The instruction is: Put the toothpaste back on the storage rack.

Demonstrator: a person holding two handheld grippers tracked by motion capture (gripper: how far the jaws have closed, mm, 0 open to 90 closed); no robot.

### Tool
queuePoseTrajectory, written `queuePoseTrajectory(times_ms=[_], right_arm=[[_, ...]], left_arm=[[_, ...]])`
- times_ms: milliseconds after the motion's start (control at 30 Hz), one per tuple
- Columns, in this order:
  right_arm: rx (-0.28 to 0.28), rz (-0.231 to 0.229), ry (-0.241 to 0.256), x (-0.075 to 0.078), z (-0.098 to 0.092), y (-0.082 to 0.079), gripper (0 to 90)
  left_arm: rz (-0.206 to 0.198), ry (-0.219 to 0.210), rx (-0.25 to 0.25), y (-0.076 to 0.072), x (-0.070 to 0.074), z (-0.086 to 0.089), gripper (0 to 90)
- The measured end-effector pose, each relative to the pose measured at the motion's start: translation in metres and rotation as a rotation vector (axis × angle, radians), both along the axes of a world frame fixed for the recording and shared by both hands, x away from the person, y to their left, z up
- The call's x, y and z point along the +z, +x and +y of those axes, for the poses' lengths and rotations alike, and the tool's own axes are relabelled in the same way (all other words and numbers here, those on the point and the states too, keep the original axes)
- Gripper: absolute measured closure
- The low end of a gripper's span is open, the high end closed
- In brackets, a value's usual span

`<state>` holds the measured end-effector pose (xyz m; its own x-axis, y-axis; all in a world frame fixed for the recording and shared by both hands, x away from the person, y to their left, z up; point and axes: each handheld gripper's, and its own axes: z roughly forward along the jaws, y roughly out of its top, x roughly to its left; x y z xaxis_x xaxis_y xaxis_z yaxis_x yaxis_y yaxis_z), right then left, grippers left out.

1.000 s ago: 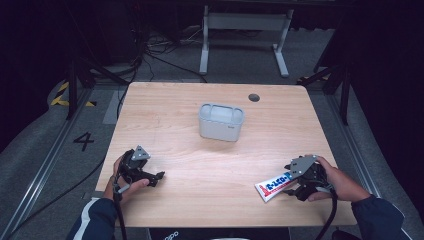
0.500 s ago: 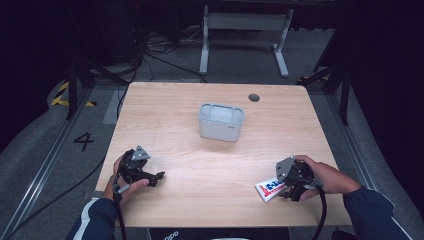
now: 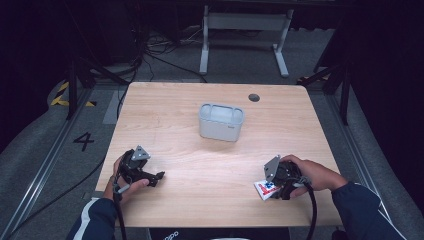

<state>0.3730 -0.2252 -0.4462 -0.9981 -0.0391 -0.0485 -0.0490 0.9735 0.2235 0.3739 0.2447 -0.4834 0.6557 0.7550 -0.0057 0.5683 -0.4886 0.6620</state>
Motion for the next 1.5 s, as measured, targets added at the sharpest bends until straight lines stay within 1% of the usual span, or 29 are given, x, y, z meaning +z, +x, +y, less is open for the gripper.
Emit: queuePoseTrajectory(times_ms=[100, 167, 267, 300, 333, 367, 400, 467, 533, 567, 600, 633, 667, 700, 833, 900, 933, 1033, 1067, 1100, 1200, 1300, 1333, 1367, 1400, 1467, 1500], right_arm=[[-0.016, 0.017, 0.017, 0.001, 0.0, 0.004, 41.9], [-0.017, 0.022, 0.018, 0.001, 0.001, 0.005, 43.2], [-0.022, 0.017, 0.025, 0.002, 0.0, 0.005, 46.2], [-0.02, 0.017, 0.037, 0.001, 0.0, 0.006, 47.0], [-0.035, 0.021, 0.043, 0.001, -0.001, 0.006, 47.9], [-0.039, 0.022, 0.053, 0.002, -0.003, 0.006, 49.5], [-0.038, 0.024, 0.067, 0.002, -0.003, 0.006, 51.5], [-0.041, 0.031, 0.111, 0.003, -0.004, 0.006, 54.4], [-0.052, 0.034, 0.142, 0.004, -0.005, 0.006, 56.5], [-0.052, 0.034, 0.142, 0.004, -0.005, 0.006, 56.5], [-0.057, 0.034, 0.17, 0.004, -0.007, 0.008, 57.4], [-0.074, 0.034, 0.201, 0.005, -0.009, 0.008, 58.1], [-0.082, 0.037, 0.264, 0.006, -0.012, 0.008, 59.0], [-0.096, 0.038, 0.289, 0.008, -0.014, 0.007, 59.1], [-0.129, 0.008, 0.358, 0.012, -0.016, 0.004, 60.3], [-0.143, 0.001, 0.39, 0.014, -0.018, 0.003, 60.7], [-0.143, 0.001, 0.39, 0.014, -0.018, 0.003, 60.7], [-0.166, 0.004, 0.456, 0.015, -0.019, 0.001, 61.0], [-0.166, 0.004, 0.456, 0.015, -0.019, 0.001, 61.0], [-0.171, 0.006, 0.478, 0.016, -0.019, 0.0, 61.1], [-0.174, 0.003, 0.502, 0.016, -0.019, 0.0, 61.2], [-0.175, -0.001, 0.514, 0.017, -0.019, -0.001, 61.3], [-0.181, -0.005, 0.524, 0.017, -0.019, -0.001, 61.3], [-0.192, -0.011, 0.549, 0.019, -0.021, -0.001, 61.5], [-0.192, -0.011, 0.549, 0.019, -0.021, -0.001, 61.5], [-0.197, -0.019, 0.572, 0.021, -0.021, -0.002, 61.5], [-0.203, -0.033, 0.583, 0.021, -0.021, -0.003, 61.7]], left_arm=[[0.0, 0.001, 0.0, 0.0, 0.0, 0.0, 0.1], [0.0, 0.001, 0.0, 0.0, 0.0, 0.0, 0.1], [-0.002, 0.002, 0.0, 0.0, 0.0, 0.0, 0.2], [-0.002, 0.003, 0.0, 0.0, 0.0, 0.0, 0.2], [-0.002, 0.001, 0.0, 0.0, 0.0, 0.0, 0.2], [-0.001, 0.001, 0.0, 0.0, 0.0, 0.0, 0.2], [-0.002, 0.001, 0.0, 0.0, 0.0, 0.0, 0.2], [-0.001, 0.001, 0.001, 0.0, 0.0, 0.0, 0.2], [-0.001, 0.003, 0.0, 0.0, 0.0, 0.0, 0.2], [-0.001, 0.003, 0.0, 0.0, 0.0, 0.0, 0.2], [-0.002, 0.002, 0.0, 0.0, 0.0, 0.0, 0.2], [-0.002, 0.002, 0.0, 0.0, 0.0, 0.0, 0.2], [-0.001, 0.001, 0.001, 0.0, 0.0, 0.0, 0.2], [-0.002, 0.003, 0.0, 0.0, 0.0, 0.0, 0.2], [-0.001, 0.002, 0.001, 0.0, 0.0, 0.0, 0.2], [-0.002, 0.002, 0.001, 0.0, 0.0, 0.0, 0.2], [-0.002, 0.002, 0.001, 0.0, 0.0, 0.0, 0.2], [0.001, -0.003, 0.001, 0.0, 0.0, 0.0, 0.3], [0.002, -0.002, 0.003, 0.0, 0.0, 0.0, 0.3], [0.002, -0.003, 0.002, 0.0, 0.0, 0.0, 0.2], [0.003, -0.001, 0.003, 0.0, 0.0, 0.0, 0.2], [0.003, -0.003, 0.003, 0.0, 0.0, 0.0, 0.2], [0.004, -0.001, 0.003, 0.0, 0.0, 0.0, 0.2], [0.002, -0.003, 0.003, 0.0, 0.0, 0.0, 0.2], [0.003, -0.002, 0.003, 0.0, 0.0, 0.0, 0.2], [0.004, -0.001, 0.003, 0.0, 0.0, 0.0, 0.2], [0.004, -0.002, 0.003, 0.0, 0.0, 0.0, 0.2]])
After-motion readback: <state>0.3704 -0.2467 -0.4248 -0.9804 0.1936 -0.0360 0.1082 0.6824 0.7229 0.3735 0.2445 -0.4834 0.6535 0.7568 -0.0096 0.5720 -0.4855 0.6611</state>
